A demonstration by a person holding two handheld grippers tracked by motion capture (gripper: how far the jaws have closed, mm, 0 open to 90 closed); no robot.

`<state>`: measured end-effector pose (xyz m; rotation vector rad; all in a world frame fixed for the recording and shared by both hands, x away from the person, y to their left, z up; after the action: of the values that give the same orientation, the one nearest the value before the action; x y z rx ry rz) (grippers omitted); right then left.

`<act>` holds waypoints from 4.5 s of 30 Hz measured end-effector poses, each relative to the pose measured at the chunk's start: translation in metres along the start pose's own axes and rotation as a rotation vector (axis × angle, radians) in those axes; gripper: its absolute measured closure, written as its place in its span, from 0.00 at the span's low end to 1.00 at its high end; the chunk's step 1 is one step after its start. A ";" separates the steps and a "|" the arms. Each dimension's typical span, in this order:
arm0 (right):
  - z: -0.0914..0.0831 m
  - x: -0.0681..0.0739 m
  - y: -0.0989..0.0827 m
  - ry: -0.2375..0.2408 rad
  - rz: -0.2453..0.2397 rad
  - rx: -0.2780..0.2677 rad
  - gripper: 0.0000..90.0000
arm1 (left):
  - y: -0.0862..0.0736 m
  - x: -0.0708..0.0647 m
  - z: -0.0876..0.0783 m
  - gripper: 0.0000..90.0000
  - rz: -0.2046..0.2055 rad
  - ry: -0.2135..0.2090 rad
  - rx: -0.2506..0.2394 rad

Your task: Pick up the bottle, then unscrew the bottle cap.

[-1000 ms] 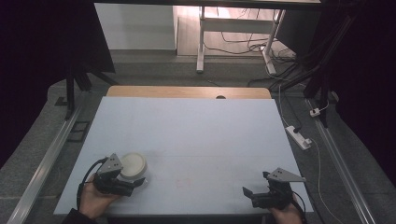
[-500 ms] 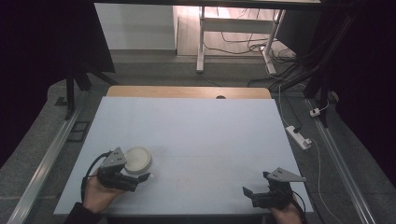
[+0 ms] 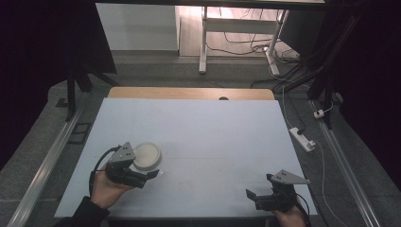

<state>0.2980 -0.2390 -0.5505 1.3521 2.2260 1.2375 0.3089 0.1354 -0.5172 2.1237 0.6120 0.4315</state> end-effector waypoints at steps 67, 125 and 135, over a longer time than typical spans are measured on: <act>-0.002 -0.002 0.001 -0.014 0.015 -0.018 0.00 | 0.067 -0.031 0.082 0.08 0.107 -0.179 -0.004; 0.018 0.085 0.081 0.202 -0.154 -0.099 0.00 | 0.064 -0.042 0.086 0.08 0.164 -0.244 -0.001; 0.032 0.106 0.094 0.254 -0.190 -0.074 0.00 | 0.065 -0.044 0.087 0.08 0.168 -0.256 -0.003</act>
<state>0.3172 -0.1154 -0.4762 0.9769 2.3814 1.4735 0.3339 0.0209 -0.5174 2.1904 0.2872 0.2448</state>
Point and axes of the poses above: each handheld gripper's, and its own axes: z roughly forward along the jaws, y roughly out of its top, x roughly to its left, the point moved 9 cm from there along z, roughly forward along the jaws, and after that the axes turned 8 degrees about z, right-handed, at the moved point
